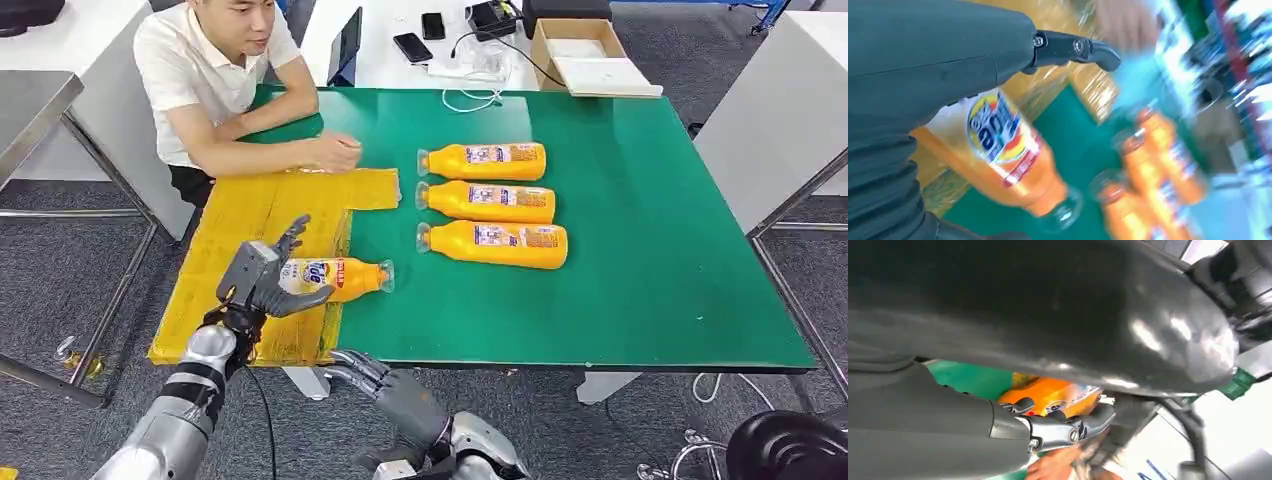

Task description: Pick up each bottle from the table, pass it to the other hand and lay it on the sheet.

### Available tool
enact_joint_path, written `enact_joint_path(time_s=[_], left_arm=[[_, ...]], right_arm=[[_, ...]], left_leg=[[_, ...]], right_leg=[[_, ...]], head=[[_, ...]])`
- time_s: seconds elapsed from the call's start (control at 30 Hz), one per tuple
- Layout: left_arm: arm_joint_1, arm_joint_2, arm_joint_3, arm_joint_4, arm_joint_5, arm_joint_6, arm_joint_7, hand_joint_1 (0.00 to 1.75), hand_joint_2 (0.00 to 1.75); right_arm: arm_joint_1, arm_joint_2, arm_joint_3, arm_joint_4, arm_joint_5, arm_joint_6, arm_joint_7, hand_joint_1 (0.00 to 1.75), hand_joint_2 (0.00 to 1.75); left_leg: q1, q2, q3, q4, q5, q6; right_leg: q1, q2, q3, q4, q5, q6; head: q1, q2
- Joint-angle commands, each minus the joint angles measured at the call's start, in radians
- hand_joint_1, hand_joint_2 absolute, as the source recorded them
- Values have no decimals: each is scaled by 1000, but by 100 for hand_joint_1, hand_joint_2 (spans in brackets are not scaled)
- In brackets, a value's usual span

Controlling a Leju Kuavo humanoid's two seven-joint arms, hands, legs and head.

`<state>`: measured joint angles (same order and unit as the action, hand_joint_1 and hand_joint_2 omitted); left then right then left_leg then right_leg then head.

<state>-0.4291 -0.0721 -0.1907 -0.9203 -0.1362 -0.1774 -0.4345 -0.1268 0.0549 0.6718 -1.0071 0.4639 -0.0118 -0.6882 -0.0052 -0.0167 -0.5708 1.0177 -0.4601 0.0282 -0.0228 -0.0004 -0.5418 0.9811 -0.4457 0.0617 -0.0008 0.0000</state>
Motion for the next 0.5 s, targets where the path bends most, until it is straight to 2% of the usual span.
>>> enact_joint_path(time_s=[0.03, 0.13, 0.2, 0.23, 0.3, 0.33, 0.4, 0.43, 0.47, 0.5], left_arm=[[246, -112, 29, -496, 204, 211, -103, 0, 175], [362, -112, -49, -692, 165, 411, -192, 0, 175], [377, -97, -73, -722, 169, 440, -196, 0, 175], [382, -100, -73, -733, 177, 475, -231, 0, 175], [401, -97, -78, -774, 225, 492, -253, 0, 175], [417, -102, -66, -805, 257, 498, -263, 0, 175], [451, -120, -26, -870, 329, 512, -264, 0, 175], [463, -122, -15, -890, 334, 521, -263, 0, 175], [488, -120, 5, -926, 332, 545, -263, 0, 175], [505, -125, 32, -929, 326, 592, -253, 0, 175]], right_arm=[[106, 28, -137, -187, -126, -120, -10, 0, 175], [132, 27, -175, -288, -152, -175, 23, 0, 175], [118, 20, -188, -296, -150, -181, 36, 0, 175], [109, 17, -202, -289, -109, -230, 43, 0, 175], [61, -33, -221, -263, 29, -358, 89, 0, 175], [20, -86, -215, -228, 192, -440, 166, 0, 175], [-46, -164, -254, -176, 337, -513, 240, 0, 175], [-71, -203, -235, -169, 334, -539, 284, 0, 175], [-111, -222, -287, -125, 361, -535, 261, 0, 175], [-144, -247, -314, -95, 445, -575, 290, 0, 175]], left_leg=[[1, 1, -2, 1, -1, -1], [1, 3, -3, 2, -2, -1], [0, 3, -4, 1, -1, -1], [1, 4, -5, 2, -2, -1], [1, 2, -5, 1, -1, -1], [1, 1, -5, 1, -1, -1], [0, 4, -5, 1, 0, 0], [1, 5, -4, 1, 0, -1], [1, 7, -5, 2, 0, -1], [0, 6, -5, 1, 0, 0]], right_leg=[[1, 0, -2, 0, 0, -2], [1, 2, -3, 1, -1, -2], [0, 2, -4, 1, 0, -2], [1, 3, -5, 1, 0, -3], [1, 0, -5, -1, 0, -2], [1, 0, -4, -1, 0, -3], [1, 3, -5, -2, 2, -2], [1, 3, -5, -2, 2, -2], [1, 5, -6, -1, 3, -3], [0, 4, -5, -1, 3, 0]], head=[[0, 0], [0, 0], [0, 0], [0, 0], [0, 0], [0, 0], [0, 0], [-1, 0], [0, 0], [0, 0]])
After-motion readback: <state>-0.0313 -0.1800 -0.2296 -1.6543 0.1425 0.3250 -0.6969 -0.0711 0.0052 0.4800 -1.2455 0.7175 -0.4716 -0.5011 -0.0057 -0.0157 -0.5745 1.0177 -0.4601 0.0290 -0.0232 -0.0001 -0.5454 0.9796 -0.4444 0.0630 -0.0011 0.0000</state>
